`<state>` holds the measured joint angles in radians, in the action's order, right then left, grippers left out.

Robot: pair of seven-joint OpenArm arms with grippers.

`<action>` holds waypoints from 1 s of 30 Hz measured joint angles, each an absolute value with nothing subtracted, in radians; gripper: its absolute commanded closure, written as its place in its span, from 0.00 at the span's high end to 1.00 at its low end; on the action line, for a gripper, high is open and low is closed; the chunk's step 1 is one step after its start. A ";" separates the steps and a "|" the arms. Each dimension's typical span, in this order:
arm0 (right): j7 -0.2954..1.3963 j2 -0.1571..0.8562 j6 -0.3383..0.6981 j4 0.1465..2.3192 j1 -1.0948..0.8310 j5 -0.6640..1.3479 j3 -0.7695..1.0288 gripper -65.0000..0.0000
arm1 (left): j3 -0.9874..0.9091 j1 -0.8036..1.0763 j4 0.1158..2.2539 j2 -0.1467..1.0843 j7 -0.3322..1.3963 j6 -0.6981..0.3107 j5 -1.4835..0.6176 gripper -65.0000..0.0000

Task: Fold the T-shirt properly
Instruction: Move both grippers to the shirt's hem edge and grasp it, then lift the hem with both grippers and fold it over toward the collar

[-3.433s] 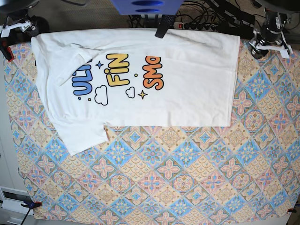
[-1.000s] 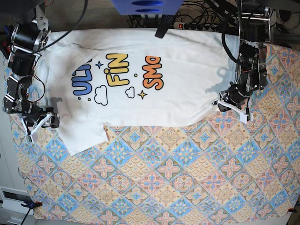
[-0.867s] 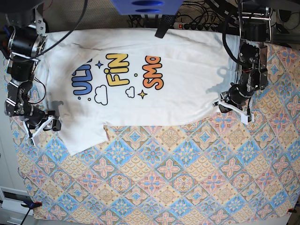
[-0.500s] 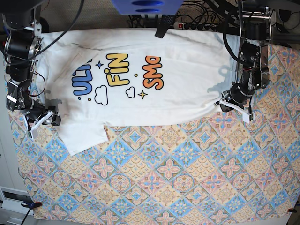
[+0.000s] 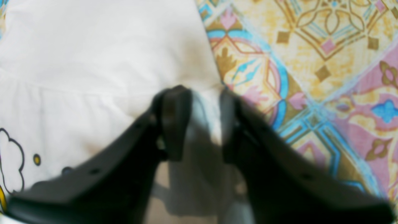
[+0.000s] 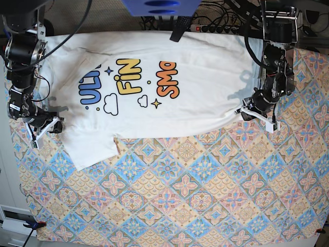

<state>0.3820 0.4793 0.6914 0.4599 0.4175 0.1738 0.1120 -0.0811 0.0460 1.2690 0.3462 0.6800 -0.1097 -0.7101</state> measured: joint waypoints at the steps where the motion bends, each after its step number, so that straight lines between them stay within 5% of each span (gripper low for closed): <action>1: 0.385 0.479 0.691 0.460 0.418 0.172 0.112 0.04 | -0.081 0.045 1.269 0.346 0.680 -0.109 -0.710 0.00; 15: 0.550 0.474 0.696 0.667 0.401 0.168 0.206 0.01 | -0.083 0.037 1.352 0.407 0.681 -0.106 -0.704 0.00; 30: 0.866 0.474 0.699 1.337 0.035 0.179 0.451 0.01 | -0.112 0.150 1.552 0.453 0.674 -0.113 -0.714 0.00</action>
<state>0.8661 0.4736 0.6987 1.3373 0.0349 0.1791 0.4511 -0.1120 0.1505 1.5524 0.4526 0.6743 -0.1135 -0.7136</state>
